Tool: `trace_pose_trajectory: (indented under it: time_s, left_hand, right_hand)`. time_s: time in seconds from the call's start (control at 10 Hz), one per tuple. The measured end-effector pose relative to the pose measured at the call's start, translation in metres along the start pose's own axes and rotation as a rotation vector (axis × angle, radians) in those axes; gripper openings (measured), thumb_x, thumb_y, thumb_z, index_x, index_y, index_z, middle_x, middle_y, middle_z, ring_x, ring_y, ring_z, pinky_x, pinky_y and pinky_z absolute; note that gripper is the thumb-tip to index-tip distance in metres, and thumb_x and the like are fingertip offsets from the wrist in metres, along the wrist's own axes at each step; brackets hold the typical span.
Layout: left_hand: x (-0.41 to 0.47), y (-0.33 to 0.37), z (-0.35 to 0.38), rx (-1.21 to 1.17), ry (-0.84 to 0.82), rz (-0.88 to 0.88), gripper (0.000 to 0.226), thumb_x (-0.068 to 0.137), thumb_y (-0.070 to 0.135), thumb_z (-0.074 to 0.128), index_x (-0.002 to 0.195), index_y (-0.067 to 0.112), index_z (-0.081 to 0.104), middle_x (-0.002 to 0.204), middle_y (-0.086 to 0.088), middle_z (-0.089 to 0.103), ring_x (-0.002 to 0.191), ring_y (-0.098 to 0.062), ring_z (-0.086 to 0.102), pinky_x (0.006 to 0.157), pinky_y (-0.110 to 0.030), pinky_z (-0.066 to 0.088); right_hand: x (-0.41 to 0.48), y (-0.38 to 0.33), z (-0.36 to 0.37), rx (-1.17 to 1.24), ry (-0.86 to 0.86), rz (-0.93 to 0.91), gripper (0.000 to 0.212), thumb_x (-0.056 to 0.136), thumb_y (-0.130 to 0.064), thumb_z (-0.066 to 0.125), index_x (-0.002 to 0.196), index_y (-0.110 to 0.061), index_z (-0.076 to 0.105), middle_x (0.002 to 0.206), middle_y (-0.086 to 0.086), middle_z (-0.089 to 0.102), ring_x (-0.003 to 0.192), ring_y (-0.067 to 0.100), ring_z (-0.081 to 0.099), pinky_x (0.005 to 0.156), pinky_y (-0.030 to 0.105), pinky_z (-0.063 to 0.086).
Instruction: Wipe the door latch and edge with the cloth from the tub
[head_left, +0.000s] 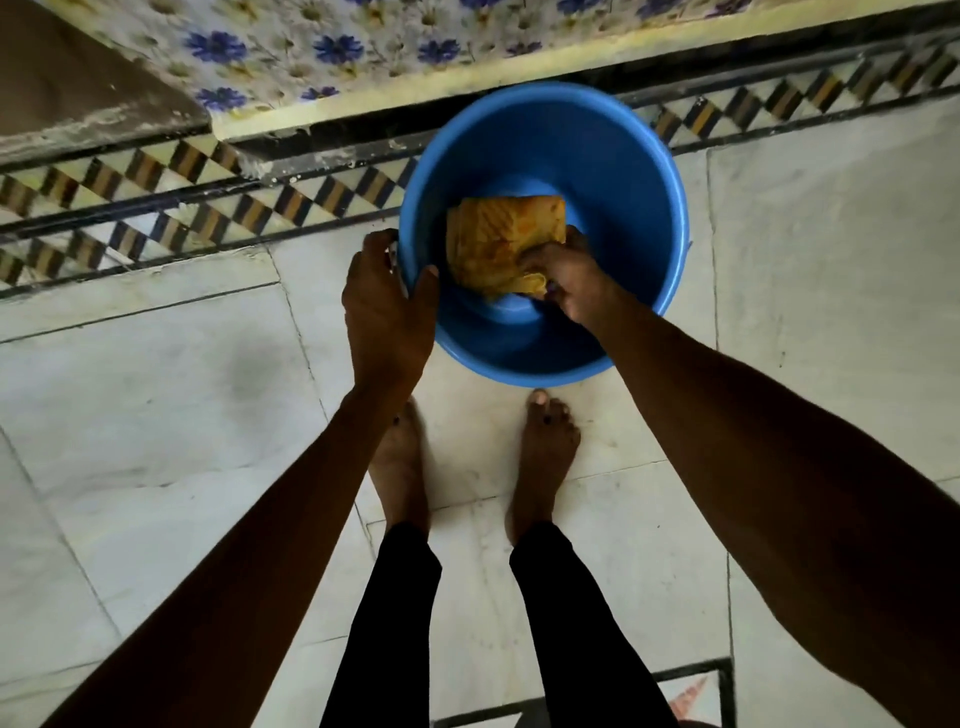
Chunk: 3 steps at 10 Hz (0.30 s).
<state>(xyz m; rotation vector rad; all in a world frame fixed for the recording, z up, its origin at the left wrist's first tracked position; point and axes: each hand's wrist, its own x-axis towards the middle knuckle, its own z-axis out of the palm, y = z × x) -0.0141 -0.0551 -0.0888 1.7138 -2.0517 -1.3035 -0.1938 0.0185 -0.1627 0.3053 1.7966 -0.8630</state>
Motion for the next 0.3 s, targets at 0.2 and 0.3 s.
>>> trace_pose_trajectory:
  time_s: [0.2,0.3]
  left_hand:
    - [-0.002,-0.001,-0.004,-0.099,-0.022,0.021,0.043,0.096,0.024,0.069,0.133,0.008,0.054,0.12,0.004,0.06,0.102,-0.006,0.059,0.072,0.002,0.047]
    - [-0.009,0.006,-0.019,-0.07,0.018,-0.037,0.049,0.093,0.023,0.073,0.135,0.008,0.052,0.128,-0.003,0.055,0.106,-0.009,0.054,0.073,0.005,0.041]
  right_hand:
    - [-0.005,0.002,0.0,-0.418,0.252,-0.027,0.068,0.081,-0.025,0.073,0.135,0.001,0.041,0.14,0.019,0.051,0.129,0.03,0.052,0.102,0.03,0.043]
    - [-0.035,-0.005,-0.007,-0.408,0.233,-0.115,0.049,0.076,-0.023,0.071,0.121,-0.007,0.058,0.123,0.015,0.065,0.111,0.028,0.064,0.084,0.028,0.052]
